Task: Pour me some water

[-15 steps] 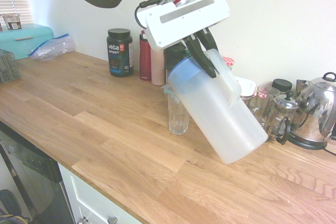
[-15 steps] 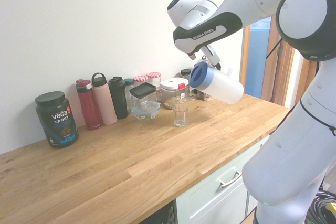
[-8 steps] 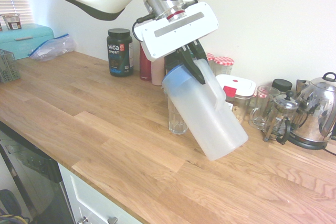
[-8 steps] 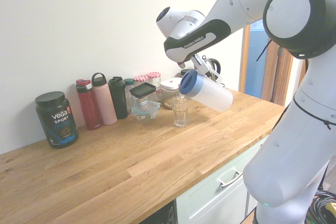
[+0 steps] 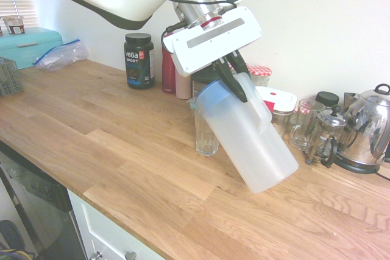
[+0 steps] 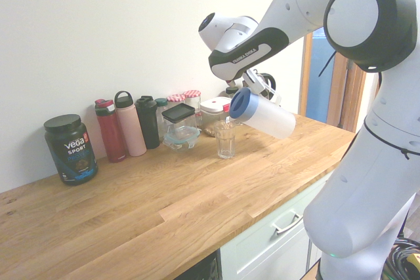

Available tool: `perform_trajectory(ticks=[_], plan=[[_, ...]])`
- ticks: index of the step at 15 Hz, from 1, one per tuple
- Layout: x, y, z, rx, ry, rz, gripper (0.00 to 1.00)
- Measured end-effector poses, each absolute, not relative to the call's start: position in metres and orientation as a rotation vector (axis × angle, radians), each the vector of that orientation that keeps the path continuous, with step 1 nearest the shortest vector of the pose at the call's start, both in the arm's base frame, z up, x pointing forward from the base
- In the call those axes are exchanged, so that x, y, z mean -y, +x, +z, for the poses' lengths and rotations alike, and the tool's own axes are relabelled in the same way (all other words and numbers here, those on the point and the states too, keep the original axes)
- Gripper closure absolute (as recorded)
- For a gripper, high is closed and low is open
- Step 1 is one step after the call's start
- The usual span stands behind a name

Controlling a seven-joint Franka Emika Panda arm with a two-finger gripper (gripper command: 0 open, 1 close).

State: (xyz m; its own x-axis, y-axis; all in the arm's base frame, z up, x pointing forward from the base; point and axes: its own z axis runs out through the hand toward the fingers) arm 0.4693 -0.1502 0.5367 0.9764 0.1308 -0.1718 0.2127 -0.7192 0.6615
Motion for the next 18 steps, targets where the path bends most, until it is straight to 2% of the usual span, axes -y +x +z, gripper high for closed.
perform_trajectory(ticks=[8, 14, 18], plan=[[0.168, 0.466, 0.553, -0.169, 2.464, -0.053, 1.0], [0.252, 0.388, 0.603, 0.021, 2.795, 0.183, 1.0], [0.242, 0.387, 0.547, 0.184, 3.0, 0.336, 1.0]])
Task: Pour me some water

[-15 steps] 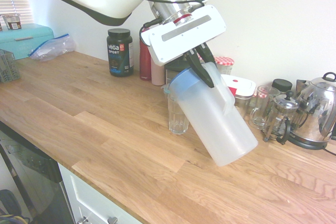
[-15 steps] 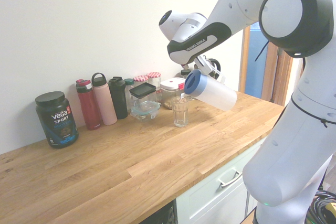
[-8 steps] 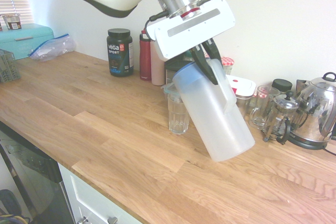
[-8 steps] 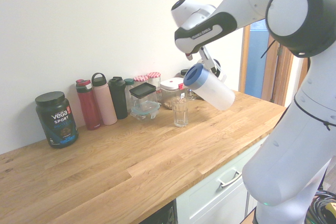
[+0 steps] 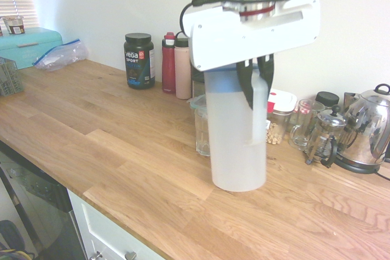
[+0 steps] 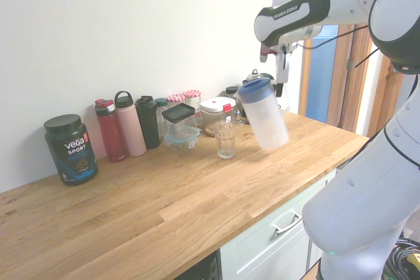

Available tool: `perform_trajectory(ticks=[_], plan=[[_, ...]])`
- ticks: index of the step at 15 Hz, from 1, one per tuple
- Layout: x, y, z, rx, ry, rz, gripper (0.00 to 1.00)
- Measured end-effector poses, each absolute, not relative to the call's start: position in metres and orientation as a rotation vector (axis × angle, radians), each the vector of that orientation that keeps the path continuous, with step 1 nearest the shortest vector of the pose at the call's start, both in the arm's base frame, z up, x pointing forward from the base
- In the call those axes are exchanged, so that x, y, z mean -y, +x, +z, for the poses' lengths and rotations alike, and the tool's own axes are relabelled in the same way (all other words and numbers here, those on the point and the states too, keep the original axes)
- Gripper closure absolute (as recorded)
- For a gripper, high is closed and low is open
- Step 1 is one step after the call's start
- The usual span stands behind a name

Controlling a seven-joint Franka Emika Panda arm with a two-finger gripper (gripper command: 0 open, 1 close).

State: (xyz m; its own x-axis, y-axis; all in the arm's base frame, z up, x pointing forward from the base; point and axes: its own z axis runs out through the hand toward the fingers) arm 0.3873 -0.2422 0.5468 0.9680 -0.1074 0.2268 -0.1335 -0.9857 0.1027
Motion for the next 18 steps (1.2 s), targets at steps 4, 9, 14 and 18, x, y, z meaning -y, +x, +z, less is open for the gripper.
perform_trajectory(ticks=[4, 9, 14, 18], plan=[[0.219, 0.368, 0.505, 0.31, 3.115, 0.507, 1.0], [0.219, 0.295, 0.534, 0.272, 3.139, 0.664, 1.0], [0.099, 0.258, 0.567, 0.53, 3.092, 0.614, 1.0], [-0.043, 0.249, 0.575, 0.831, 3.079, 0.604, 1.0]])
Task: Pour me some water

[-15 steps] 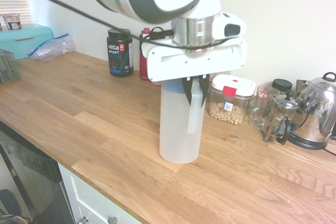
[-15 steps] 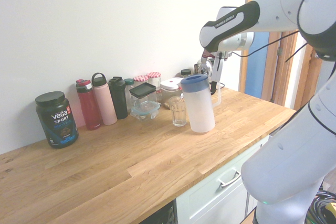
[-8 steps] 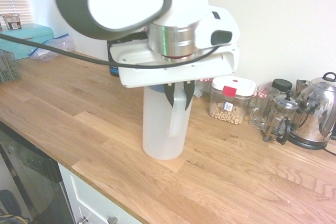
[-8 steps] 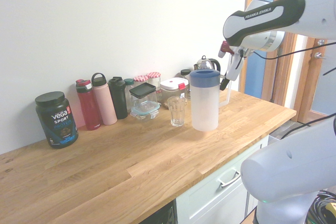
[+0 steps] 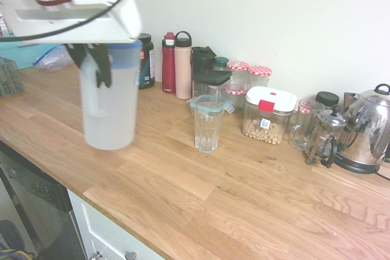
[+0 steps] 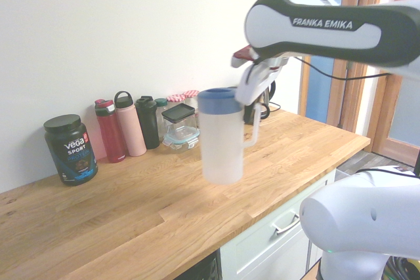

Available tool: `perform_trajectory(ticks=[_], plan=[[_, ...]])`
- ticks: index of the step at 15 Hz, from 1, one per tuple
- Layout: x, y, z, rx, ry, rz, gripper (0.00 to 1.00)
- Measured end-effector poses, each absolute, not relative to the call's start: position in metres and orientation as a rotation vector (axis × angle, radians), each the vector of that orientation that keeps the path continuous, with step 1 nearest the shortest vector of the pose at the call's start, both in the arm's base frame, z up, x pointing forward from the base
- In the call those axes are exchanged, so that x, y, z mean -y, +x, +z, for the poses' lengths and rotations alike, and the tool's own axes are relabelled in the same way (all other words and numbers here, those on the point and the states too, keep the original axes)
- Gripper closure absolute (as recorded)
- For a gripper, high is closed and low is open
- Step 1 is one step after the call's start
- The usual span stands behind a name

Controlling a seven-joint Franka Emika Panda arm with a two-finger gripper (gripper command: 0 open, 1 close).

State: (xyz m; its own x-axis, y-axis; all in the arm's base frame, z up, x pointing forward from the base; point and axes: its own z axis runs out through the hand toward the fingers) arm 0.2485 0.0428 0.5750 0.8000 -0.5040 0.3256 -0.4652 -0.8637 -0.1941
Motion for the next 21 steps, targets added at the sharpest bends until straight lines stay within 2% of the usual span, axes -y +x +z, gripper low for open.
perform_trajectory(ticks=[3, 6, 12, 21], plan=[[-0.137, 0.263, 0.563, -1.004, -2.836, -0.673, 1.0], [-0.189, 0.297, 0.545, -1.248, -2.742, -0.769, 1.0], [-0.233, 0.348, 0.527, -1.435, -2.732, -0.697, 1.0], [-0.263, 0.366, 0.481, -1.513, -2.732, -0.799, 1.0]])
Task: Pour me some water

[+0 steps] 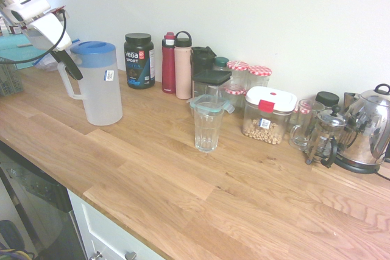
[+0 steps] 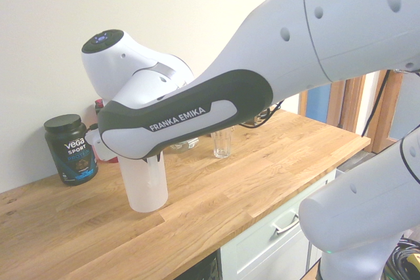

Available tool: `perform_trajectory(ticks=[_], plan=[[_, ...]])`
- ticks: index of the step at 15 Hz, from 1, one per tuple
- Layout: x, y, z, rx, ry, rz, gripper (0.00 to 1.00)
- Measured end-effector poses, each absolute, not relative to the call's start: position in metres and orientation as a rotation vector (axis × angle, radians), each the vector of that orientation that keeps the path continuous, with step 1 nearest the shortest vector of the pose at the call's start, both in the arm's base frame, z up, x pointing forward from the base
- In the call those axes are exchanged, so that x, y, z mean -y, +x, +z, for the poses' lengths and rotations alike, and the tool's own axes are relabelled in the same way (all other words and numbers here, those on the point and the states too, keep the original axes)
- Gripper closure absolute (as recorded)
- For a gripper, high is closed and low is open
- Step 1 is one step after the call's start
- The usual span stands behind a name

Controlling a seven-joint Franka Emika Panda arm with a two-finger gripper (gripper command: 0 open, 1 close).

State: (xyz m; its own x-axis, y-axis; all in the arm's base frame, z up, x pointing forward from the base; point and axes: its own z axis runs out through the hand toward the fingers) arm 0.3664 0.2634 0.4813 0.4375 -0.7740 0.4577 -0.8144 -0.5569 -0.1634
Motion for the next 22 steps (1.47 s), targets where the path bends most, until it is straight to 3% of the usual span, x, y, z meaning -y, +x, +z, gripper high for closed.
perform_trajectory(ticks=[4, 5, 17, 22], plan=[[-0.258, 0.384, 0.47, 1.477, 2.566, 0.776, 1.0], [-0.256, 0.387, 0.47, 1.49, 2.561, 0.776, 0.0], [-0.248, 0.379, 0.458, 1.573, 2.552, 0.718, 0.0], [-0.263, 0.345, 0.473, 1.523, 2.606, 0.731, 0.0]])
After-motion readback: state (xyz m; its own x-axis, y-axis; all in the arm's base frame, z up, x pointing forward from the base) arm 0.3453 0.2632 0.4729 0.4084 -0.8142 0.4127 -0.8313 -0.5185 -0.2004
